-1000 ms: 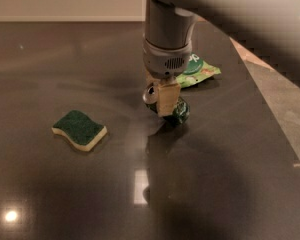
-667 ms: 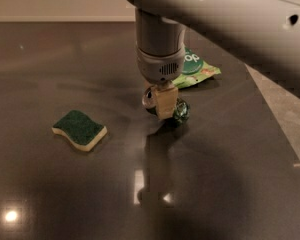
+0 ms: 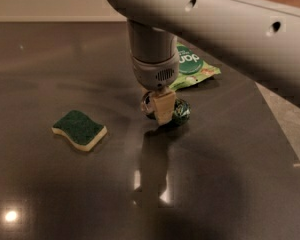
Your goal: Knock green can over
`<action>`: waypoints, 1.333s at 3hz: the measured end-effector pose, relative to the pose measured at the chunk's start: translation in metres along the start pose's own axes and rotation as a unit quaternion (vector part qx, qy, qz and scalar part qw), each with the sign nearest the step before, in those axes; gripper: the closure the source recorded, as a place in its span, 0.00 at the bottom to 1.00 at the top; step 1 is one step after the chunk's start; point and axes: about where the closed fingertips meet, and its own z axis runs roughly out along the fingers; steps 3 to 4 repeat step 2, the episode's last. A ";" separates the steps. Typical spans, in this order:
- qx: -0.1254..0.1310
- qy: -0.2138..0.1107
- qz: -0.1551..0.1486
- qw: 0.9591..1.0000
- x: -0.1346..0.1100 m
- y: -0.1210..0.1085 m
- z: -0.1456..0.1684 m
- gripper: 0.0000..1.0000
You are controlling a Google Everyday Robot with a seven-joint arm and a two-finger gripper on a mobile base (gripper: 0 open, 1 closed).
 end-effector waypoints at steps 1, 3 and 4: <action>0.007 -0.002 -0.002 1.000 -0.002 -0.004 0.001 0.00; 0.007 -0.002 -0.002 1.000 -0.002 -0.004 0.001 0.00; 0.007 -0.002 -0.002 1.000 -0.002 -0.004 0.001 0.00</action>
Offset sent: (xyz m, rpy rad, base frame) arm 0.0020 0.0025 -0.0011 0.0054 -0.0079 0.0052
